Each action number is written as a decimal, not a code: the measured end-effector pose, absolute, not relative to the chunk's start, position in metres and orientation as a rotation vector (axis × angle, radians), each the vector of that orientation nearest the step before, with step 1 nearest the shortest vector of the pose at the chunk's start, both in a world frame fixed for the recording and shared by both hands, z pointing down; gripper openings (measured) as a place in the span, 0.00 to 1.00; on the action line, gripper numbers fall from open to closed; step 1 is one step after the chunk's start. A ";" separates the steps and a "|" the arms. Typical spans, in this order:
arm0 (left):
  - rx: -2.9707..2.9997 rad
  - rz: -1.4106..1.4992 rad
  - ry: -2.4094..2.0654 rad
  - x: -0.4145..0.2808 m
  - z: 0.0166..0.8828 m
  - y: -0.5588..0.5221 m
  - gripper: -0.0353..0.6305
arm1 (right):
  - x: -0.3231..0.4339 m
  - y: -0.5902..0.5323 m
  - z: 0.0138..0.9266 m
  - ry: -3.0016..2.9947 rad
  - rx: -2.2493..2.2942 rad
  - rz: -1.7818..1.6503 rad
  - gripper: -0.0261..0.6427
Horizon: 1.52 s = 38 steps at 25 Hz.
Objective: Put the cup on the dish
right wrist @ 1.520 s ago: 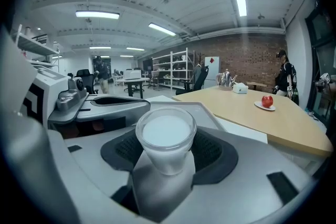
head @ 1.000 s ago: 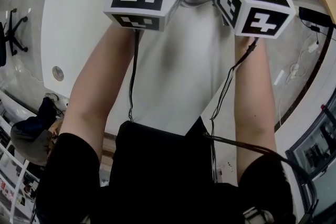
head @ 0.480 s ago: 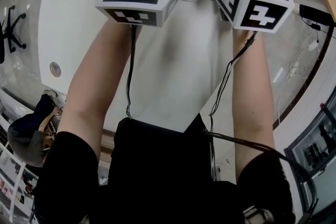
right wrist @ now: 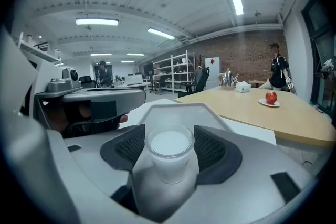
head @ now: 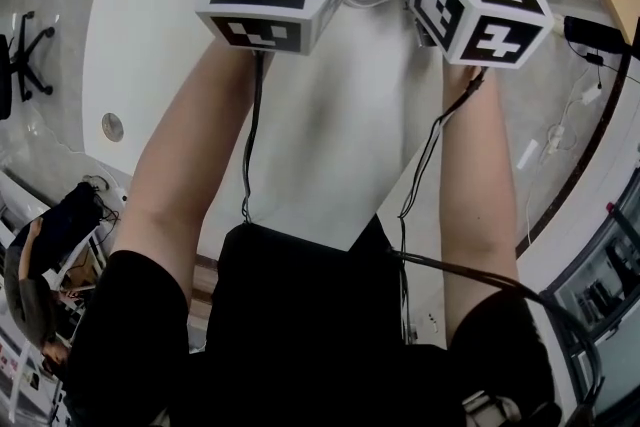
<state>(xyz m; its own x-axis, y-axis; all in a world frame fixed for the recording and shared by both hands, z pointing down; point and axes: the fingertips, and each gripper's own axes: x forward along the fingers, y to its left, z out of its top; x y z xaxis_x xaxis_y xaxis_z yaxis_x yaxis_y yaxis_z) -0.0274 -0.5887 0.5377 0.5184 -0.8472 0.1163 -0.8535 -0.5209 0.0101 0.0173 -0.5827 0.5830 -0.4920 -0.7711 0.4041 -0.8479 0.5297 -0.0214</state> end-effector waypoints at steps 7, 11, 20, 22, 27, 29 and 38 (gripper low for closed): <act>2.690 0.147 -1.529 -0.033 0.513 -0.578 0.06 | 0.019 -0.575 0.539 -2.475 1.385 0.218 0.40; 2.692 0.141 -1.541 -0.034 0.492 -0.567 0.06 | 0.024 -0.564 0.506 -2.507 1.439 0.155 0.40; 2.691 0.150 -1.578 -0.032 0.430 -0.528 0.06 | 0.039 -0.527 0.431 -2.506 1.544 0.090 0.21; 2.676 0.139 -1.587 -0.031 0.417 -0.519 0.06 | 0.046 -0.520 0.412 -2.498 1.596 0.068 0.12; 2.677 0.121 -1.606 -0.012 0.383 -0.488 0.06 | 0.072 -0.489 0.370 -2.517 1.661 0.033 0.06; 2.692 0.115 -1.605 -0.009 0.368 -0.474 0.06 | 0.072 -0.473 0.355 -2.529 1.664 0.024 0.06; 2.682 0.057 -1.598 -0.014 0.297 -0.399 0.06 | 0.051 -0.398 0.296 -2.580 1.612 0.011 0.06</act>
